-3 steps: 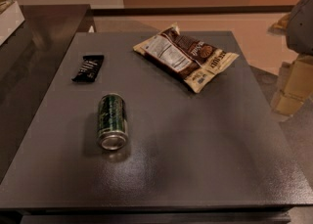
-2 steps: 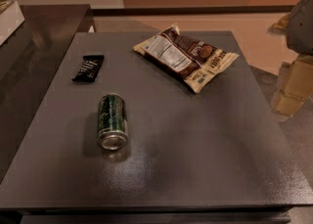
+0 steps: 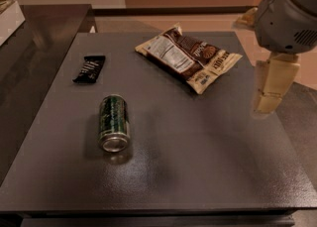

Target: Place green can upright

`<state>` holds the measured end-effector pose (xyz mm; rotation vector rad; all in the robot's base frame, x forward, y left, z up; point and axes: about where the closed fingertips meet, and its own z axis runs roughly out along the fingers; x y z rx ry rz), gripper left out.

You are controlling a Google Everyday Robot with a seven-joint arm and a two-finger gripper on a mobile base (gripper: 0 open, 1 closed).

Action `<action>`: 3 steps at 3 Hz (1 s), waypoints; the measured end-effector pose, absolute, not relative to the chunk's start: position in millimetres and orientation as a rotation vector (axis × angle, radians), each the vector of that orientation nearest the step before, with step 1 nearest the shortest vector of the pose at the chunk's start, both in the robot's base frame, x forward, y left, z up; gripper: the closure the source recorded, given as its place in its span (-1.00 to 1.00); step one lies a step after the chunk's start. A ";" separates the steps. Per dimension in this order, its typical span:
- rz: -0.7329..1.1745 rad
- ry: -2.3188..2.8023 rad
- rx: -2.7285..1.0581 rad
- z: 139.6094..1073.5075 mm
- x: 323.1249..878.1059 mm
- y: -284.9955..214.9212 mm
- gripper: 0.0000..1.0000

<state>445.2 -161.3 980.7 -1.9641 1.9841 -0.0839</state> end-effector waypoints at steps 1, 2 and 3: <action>-0.097 1.759 -2.136 977.1 455.0 -121.1 -1.00; -0.099 1.490 -2.316 973.8 466.8 -81.4 -1.00; -0.111 1.209 -2.480 968.5 473.2 -46.0 -1.00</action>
Offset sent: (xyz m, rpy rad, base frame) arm 0.0350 0.1229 -0.0150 -0.0710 -0.1242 0.7119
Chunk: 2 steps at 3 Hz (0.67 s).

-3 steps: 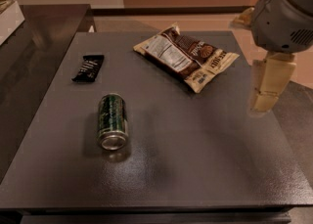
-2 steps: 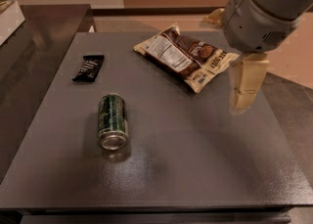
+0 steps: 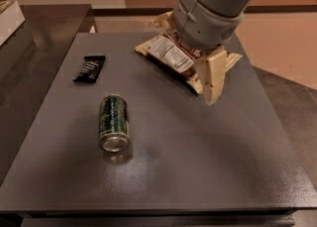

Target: Place green can upright

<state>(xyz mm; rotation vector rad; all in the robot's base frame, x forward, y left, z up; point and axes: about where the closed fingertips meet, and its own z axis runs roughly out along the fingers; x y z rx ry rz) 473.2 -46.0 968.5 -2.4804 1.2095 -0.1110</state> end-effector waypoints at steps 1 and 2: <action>-0.116 0.920 -2.620 963.7 474.5 -18.1 -1.00; -0.115 0.657 -2.726 956.8 466.7 4.8 -1.00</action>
Offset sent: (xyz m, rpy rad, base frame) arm -0.0156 0.0752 -0.0271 -0.1438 -0.0592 0.6707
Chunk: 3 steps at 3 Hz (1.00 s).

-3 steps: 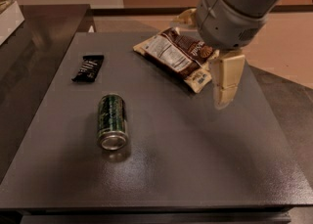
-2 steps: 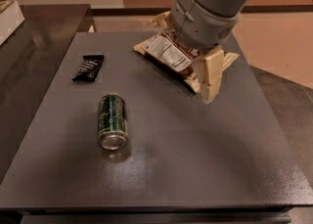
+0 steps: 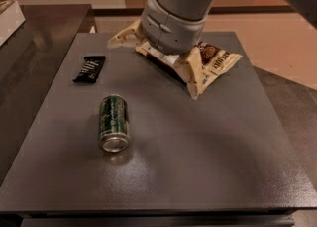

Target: Place green can upright

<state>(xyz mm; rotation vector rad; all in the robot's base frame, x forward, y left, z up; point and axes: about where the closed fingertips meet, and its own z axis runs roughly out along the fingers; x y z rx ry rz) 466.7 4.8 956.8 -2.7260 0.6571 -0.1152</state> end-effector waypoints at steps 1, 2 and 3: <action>-0.098 0.463 -2.805 944.0 455.1 25.9 -1.00; -0.050 0.281 -2.905 913.3 435.9 61.3 -1.00; -0.051 0.280 -2.905 913.0 435.4 62.1 -1.00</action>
Offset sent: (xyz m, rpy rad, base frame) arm -0.0370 0.0623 -0.0588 -0.1650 0.0530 0.3726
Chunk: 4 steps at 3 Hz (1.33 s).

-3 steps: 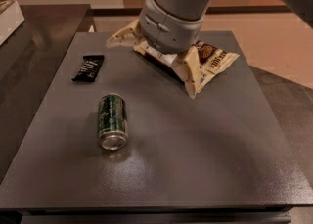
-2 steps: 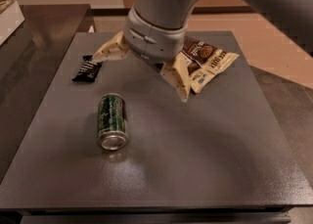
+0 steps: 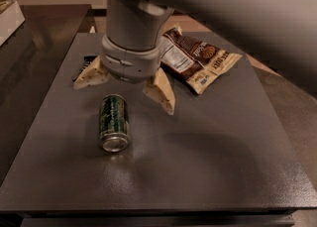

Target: Place green can upright

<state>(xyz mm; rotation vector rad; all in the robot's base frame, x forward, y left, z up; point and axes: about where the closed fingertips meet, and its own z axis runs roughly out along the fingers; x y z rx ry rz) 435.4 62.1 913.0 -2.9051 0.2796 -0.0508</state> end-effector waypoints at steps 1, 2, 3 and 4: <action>-0.083 0.245 -2.924 912.8 433.6 67.8 -1.00; -0.083 0.172 -2.959 910.0 436.4 77.6 -1.00; -0.055 0.109 -2.981 902.9 445.1 86.5 -1.00; 0.011 0.065 -3.010 883.5 451.6 95.1 -1.00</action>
Offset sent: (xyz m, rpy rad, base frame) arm 0.0053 0.0251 -0.0131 -0.1027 0.0003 0.1395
